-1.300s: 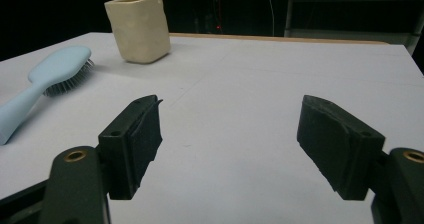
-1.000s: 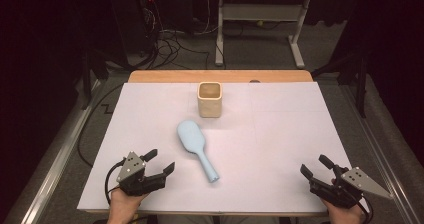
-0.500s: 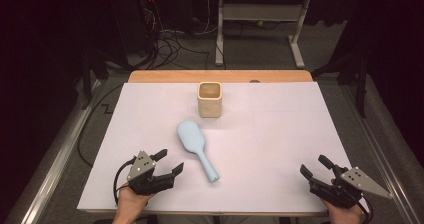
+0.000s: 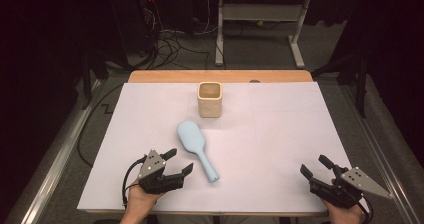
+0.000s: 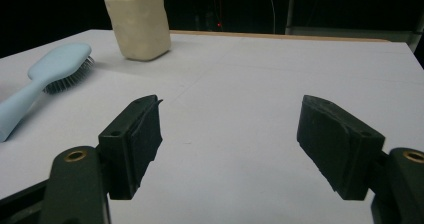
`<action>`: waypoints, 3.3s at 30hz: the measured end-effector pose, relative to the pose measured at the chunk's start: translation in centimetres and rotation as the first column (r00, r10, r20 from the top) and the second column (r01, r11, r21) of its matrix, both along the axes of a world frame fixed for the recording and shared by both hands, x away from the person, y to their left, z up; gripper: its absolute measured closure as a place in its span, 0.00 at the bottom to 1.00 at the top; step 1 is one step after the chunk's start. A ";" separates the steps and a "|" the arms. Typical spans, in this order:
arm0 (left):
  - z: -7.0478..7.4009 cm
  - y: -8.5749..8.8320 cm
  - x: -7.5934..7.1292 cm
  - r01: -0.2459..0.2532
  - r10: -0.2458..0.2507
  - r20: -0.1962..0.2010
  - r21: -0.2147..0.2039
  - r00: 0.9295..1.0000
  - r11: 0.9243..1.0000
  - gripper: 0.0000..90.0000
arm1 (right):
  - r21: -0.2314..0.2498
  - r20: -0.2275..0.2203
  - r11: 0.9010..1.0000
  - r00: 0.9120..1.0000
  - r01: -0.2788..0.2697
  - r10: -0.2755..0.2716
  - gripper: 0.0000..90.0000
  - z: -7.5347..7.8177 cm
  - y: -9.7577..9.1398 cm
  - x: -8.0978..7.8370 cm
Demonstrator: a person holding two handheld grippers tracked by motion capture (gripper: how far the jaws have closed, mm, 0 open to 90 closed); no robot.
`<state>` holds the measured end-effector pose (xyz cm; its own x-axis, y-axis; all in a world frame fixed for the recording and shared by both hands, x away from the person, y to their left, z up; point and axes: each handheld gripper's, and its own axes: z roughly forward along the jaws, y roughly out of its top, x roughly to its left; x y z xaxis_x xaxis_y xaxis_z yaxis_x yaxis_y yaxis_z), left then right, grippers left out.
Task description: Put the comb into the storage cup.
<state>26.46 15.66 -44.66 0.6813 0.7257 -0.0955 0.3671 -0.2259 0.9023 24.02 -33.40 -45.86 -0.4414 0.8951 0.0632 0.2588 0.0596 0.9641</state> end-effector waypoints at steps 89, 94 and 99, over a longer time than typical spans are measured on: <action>1.6 -11.7 6.4 0.232 -0.043 -0.458 0.367 0.888 0.901 0.91 | 0.012 0.034 1.000 0.999 0.015 -0.015 0.31 0.2 -0.1 -0.5; 1.5 -11.7 6.5 0.236 -0.037 -0.463 0.381 0.886 0.894 0.93 | 0.010 0.026 1.000 1.000 0.011 -0.011 0.31 0.1 -0.1 -0.5; 1.4 -11.6 6.5 0.238 -0.032 -0.468 0.390 0.883 0.889 0.94 | -0.004 0.015 1.000 1.000 0.007 -0.007 0.31 0.1 -0.1 -0.4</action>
<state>32.92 4.04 -43.27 0.7364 0.6673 -0.1115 0.6346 -0.6240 0.4560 23.64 -33.46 -45.78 -0.4357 0.8985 0.0533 0.2446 0.0612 0.9677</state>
